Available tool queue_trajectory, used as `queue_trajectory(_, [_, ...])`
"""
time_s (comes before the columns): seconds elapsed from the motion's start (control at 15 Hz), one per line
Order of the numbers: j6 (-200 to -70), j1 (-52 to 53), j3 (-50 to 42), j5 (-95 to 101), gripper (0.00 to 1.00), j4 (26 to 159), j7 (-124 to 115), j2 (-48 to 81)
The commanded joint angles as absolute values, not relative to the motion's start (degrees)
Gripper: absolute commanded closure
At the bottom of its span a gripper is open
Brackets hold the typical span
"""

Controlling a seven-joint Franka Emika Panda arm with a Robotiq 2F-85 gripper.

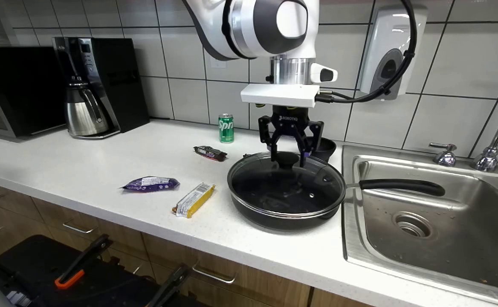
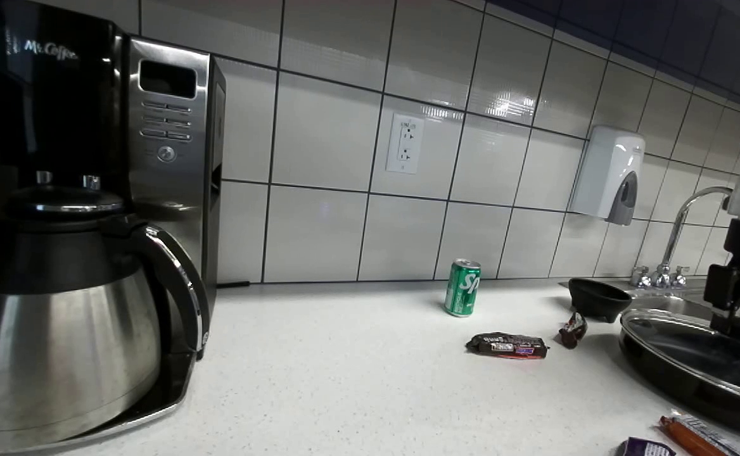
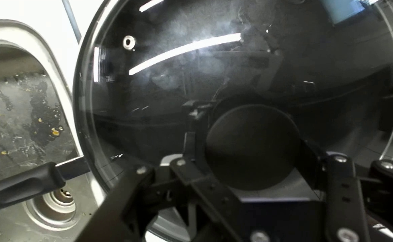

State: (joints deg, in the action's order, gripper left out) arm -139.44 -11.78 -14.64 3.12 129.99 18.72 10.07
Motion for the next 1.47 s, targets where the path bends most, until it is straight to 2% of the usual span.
queue_trajectory(0.0, [-138.46, -12.93, -13.22, 4.01, 0.59, 128.81, 20.10, 10.06])
queue_trajectory(1.4, [-137.61, -9.46, -10.10, 4.29, 0.61, 135.80, 27.53, -3.90])
